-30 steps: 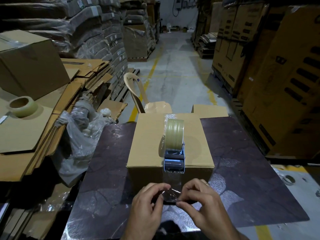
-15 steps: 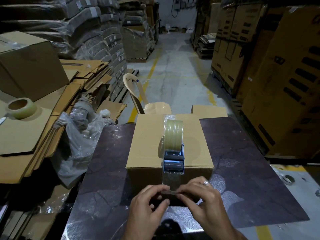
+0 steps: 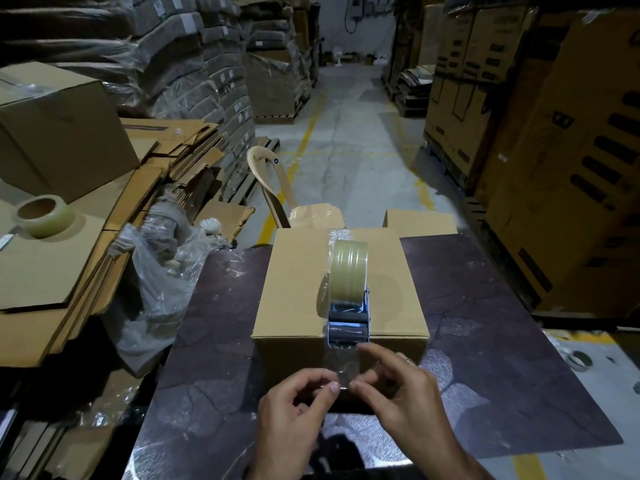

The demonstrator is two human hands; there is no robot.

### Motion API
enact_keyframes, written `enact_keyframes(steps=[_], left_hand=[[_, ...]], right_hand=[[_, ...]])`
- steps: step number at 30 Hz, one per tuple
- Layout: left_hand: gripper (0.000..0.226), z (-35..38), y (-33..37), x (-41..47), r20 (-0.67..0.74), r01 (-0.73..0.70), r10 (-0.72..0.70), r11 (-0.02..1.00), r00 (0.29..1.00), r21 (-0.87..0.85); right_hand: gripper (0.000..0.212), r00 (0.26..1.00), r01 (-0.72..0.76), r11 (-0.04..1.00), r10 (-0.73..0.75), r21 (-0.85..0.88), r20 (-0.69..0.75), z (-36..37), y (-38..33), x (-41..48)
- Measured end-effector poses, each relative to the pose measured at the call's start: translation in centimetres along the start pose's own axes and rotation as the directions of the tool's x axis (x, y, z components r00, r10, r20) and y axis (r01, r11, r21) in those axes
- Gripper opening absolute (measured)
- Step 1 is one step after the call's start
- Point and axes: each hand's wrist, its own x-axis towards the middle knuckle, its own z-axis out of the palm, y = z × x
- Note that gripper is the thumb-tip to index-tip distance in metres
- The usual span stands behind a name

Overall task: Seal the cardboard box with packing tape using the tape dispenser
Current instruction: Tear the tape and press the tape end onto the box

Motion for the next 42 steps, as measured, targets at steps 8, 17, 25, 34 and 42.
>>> enact_keyframes(steps=[8, 17, 25, 34, 42], left_hand=[[0.024, 0.5, 0.1, 0.2, -0.035, 0.054, -0.06, 0.988, 0.998, -0.148], [0.031, 0.8, 0.3, 0.8, -0.033, 0.066, -0.071, 0.989, 0.997, -0.135], [0.032, 1.1, 0.1, 1.2, -0.047, 0.075, -0.081, 0.99, 0.996, -0.119], [0.031, 1.2, -0.4, 1.5, -0.061, 0.05, -0.056, 0.995, 0.997, -0.089], [0.031, 1.2, -1.1, 1.9, -0.065, -0.03, 0.028, 0.999, 0.998, -0.032]], right_hand=[[0.042, 0.991, -0.13, 0.99, 0.128, 0.06, 0.041, 0.1, -0.5, 0.4], [0.032, 0.97, -0.242, 0.958, 0.237, 0.152, 0.051, -0.1, -1.1, 0.5], [0.027, 0.963, -0.269, 0.952, 0.263, 0.145, 0.06, -0.1, -1.1, 0.6], [0.031, 0.965, -0.263, 0.957, 0.259, 0.119, 0.049, 0.1, -0.9, 0.6], [0.033, 0.955, -0.295, 0.936, 0.292, 0.192, 0.046, 0.2, -0.9, 0.2]])
